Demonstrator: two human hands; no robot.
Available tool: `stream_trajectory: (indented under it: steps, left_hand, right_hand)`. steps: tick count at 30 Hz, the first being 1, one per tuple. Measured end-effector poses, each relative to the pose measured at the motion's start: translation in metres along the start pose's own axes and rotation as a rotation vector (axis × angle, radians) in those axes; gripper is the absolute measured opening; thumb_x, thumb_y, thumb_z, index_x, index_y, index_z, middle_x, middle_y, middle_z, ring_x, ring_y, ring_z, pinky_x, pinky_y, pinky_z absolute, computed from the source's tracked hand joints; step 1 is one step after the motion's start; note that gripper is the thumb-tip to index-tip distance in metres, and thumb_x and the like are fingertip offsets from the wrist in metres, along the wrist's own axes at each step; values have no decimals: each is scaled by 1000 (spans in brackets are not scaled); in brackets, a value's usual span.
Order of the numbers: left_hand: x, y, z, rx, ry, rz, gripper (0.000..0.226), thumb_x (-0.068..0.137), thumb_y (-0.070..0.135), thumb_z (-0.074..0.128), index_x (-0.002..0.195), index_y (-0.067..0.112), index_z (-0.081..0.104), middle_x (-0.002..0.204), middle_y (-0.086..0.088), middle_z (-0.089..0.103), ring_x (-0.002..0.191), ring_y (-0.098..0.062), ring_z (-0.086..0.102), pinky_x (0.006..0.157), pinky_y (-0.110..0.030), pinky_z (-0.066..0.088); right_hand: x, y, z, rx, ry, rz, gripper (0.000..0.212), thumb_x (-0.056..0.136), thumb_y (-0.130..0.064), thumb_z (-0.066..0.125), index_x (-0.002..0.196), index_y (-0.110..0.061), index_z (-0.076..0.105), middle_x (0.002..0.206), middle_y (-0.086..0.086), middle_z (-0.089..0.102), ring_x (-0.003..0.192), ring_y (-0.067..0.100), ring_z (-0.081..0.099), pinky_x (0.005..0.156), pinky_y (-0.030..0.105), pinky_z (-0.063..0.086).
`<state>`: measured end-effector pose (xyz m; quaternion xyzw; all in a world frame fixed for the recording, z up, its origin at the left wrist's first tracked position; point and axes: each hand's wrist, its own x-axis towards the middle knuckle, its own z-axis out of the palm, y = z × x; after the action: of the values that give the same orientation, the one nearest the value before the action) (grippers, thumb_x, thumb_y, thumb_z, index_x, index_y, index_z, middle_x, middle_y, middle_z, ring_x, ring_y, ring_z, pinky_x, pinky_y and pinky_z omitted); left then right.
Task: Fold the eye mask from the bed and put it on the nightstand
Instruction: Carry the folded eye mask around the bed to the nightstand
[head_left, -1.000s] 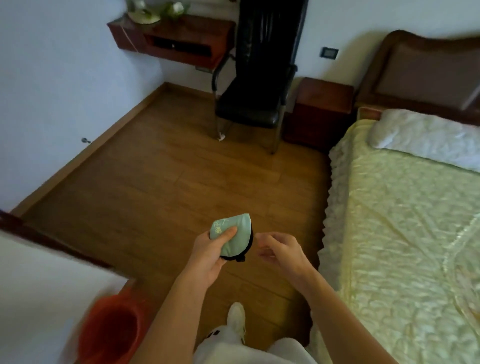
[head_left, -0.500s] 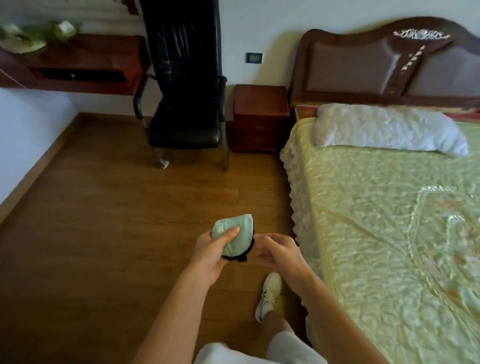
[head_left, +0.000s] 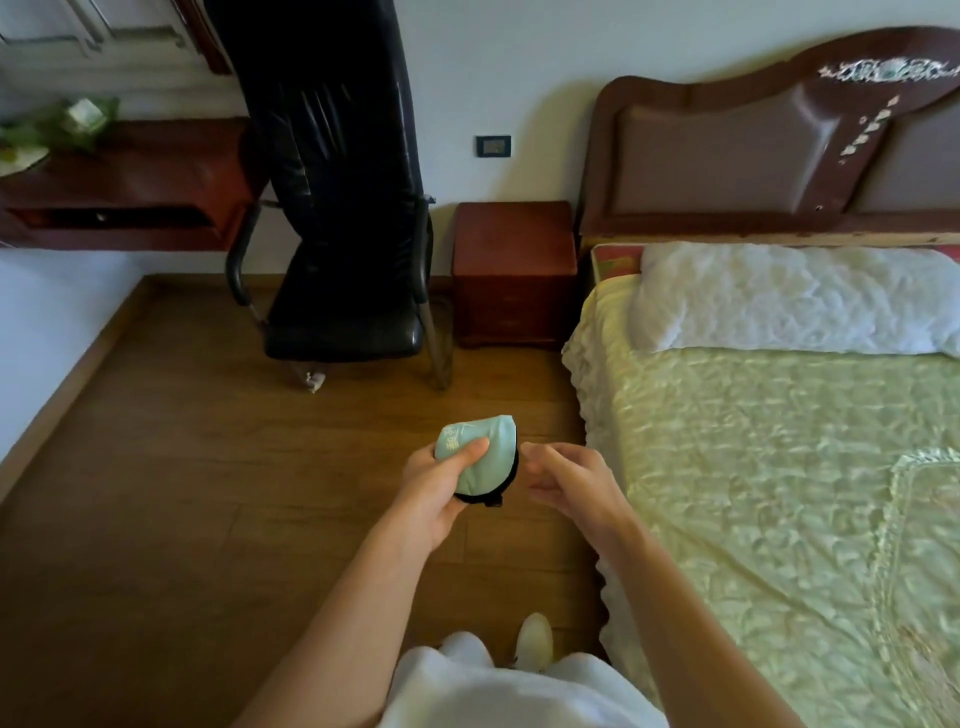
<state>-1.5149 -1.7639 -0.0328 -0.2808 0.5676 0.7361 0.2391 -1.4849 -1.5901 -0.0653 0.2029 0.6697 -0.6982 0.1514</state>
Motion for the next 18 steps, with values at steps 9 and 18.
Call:
stream_trajectory:
  steps: [9, 18]
  left_hand:
    - [94, 74, 60, -2, -6, -7, 37, 82, 13, 75, 116, 7, 62, 115, -18, 69, 105, -32, 67, 80, -42, 60]
    - [220, 164, 91, -10, -21, -23, 24, 83, 10, 73, 105, 10, 65, 109, -15, 70, 100, -29, 68, 68, -36, 58]
  right_hand:
    - [116, -61, -28, 3, -40, 30, 35, 89, -42, 69, 103, -11, 76, 97, 7, 81, 94, 18, 76, 85, 33, 62]
    - [256, -120, -31, -4, 16, 76, 50, 75, -53, 73, 106, -13, 75, 106, 8, 79, 101, 19, 74, 85, 33, 62]
